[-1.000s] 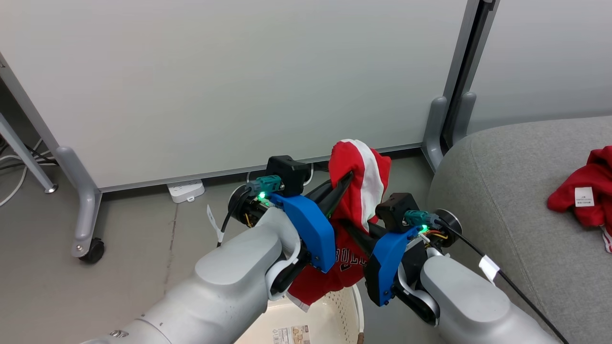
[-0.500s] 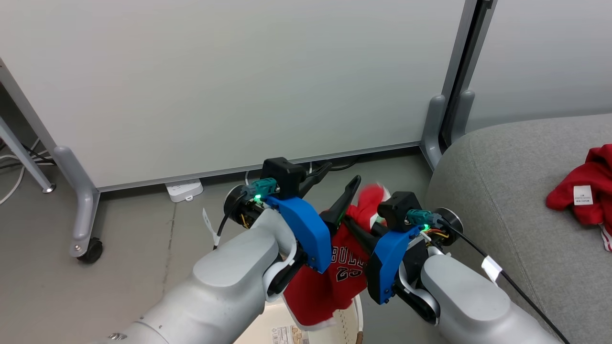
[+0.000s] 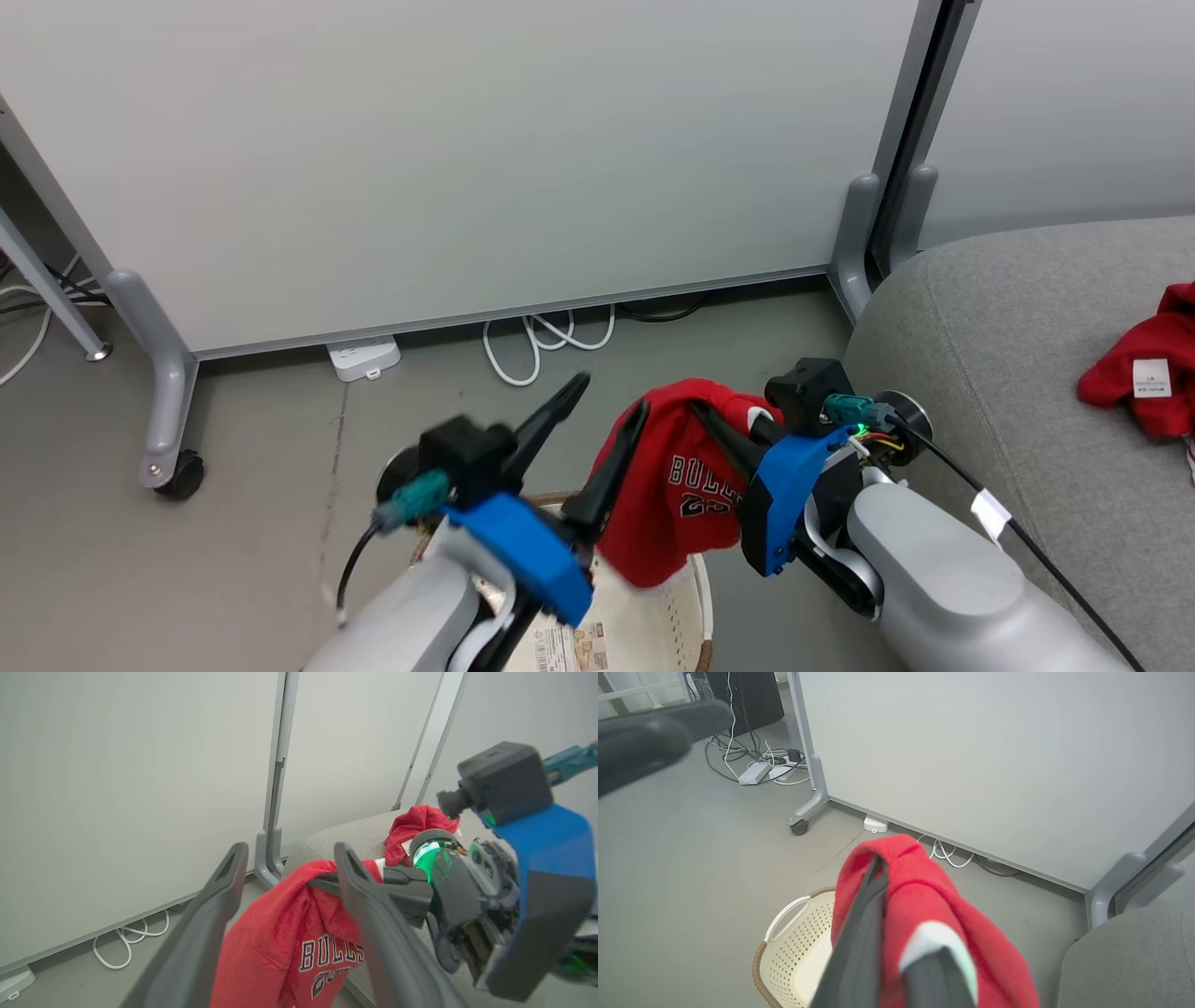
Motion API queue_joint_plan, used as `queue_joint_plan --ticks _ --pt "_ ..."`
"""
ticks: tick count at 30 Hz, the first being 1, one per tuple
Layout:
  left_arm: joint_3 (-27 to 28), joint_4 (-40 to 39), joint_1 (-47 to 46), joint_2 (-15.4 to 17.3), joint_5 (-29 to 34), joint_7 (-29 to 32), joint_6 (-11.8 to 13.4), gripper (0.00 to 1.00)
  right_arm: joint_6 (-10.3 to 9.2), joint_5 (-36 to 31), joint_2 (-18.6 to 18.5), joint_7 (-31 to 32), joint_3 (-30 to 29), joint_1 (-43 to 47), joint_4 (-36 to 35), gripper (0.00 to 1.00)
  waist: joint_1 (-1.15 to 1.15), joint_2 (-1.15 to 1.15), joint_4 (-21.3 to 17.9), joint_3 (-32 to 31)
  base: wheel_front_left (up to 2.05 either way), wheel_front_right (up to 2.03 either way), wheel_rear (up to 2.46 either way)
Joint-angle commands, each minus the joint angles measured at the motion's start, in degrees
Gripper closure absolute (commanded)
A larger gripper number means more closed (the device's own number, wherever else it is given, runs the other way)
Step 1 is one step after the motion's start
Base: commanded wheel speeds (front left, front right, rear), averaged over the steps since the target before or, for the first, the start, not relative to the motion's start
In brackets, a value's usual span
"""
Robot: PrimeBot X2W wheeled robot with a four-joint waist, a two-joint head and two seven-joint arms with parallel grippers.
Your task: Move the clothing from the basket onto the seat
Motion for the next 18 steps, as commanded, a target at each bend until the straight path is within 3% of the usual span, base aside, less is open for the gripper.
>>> queue_joint_plan --ticks 1,10,18 --pt "2.2 -1.5 3.0 1.1 1.8 -0.1 0.3 0.0 -0.04 -0.3 -0.2 0.0 -0.3 -0.3 -0.3 1.0 -0.01 0.0 0.0 0.0 0.0 0.0 0.0" --pt "13.5 -8.3 17.2 3.1 11.1 -0.2 0.3 0.0 -0.04 -1.3 -1.1 0.5 -2.5 1.5 -1.6 1.0 -0.01 0.0 0.3 0.4 0.0 0.0 0.0" --pt "19.7 -8.5 22.1 1.7 15.4 -0.2 -0.9 0.0 -0.04 -2.2 -1.1 1.2 -4.0 2.5 -2.6 1.0 -0.01 0.0 0.9 0.7 0.0 0.0 0.0"
